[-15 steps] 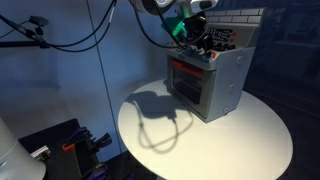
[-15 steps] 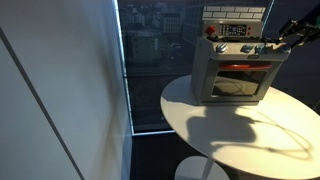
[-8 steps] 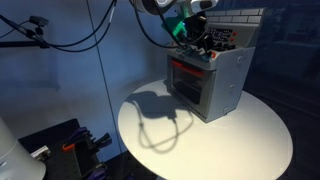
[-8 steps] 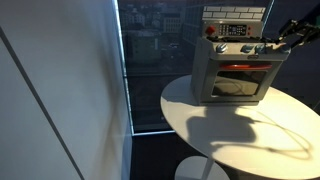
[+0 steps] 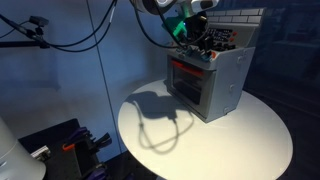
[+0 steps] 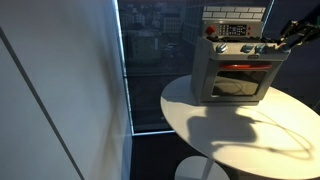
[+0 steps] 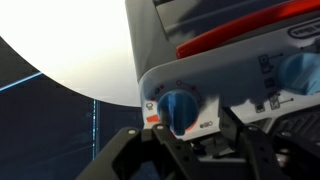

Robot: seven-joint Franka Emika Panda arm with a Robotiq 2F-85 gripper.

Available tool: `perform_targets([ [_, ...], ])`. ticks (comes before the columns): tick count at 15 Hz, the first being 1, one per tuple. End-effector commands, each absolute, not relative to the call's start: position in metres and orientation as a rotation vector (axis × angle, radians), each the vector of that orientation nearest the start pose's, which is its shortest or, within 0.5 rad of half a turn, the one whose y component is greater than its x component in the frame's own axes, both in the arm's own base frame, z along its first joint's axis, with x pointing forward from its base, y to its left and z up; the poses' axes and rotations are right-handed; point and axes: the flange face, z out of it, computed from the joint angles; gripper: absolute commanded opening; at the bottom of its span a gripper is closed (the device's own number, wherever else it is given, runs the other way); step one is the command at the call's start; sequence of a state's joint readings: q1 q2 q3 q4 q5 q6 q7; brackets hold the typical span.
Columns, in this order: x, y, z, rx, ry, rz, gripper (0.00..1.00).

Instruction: Turn the knob on the right in a clockwise direction

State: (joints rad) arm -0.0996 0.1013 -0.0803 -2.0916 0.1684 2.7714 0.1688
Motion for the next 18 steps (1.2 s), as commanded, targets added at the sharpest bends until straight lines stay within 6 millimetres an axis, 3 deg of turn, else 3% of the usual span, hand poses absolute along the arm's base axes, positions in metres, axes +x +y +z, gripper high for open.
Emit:
perform_targets([
  [1, 0.599, -0.119, 0.447, -2.811, 0.733, -0.887, 0.49],
  [2, 0.599, -0.119, 0.447, -2.81, 0.735, -0.887, 0.42],
  [6, 0.597, -0.123, 0.448, -2.805, 0.75, -0.893, 0.34],
  [7, 0.596, -0.124, 0.448, -2.803, 0.754, -0.895, 0.25],
  [8, 0.595, -0.125, 0.449, -2.801, 0.759, -0.896, 0.28],
  [10, 0.594, -0.127, 0.449, -2.796, 0.769, -0.896, 0.21],
  [12, 0.594, -0.128, 0.45, -2.791, 0.775, -0.899, 0.07],
  [18, 0.593, -0.131, 0.45, -2.779, 0.804, -0.893, 0.07],
])
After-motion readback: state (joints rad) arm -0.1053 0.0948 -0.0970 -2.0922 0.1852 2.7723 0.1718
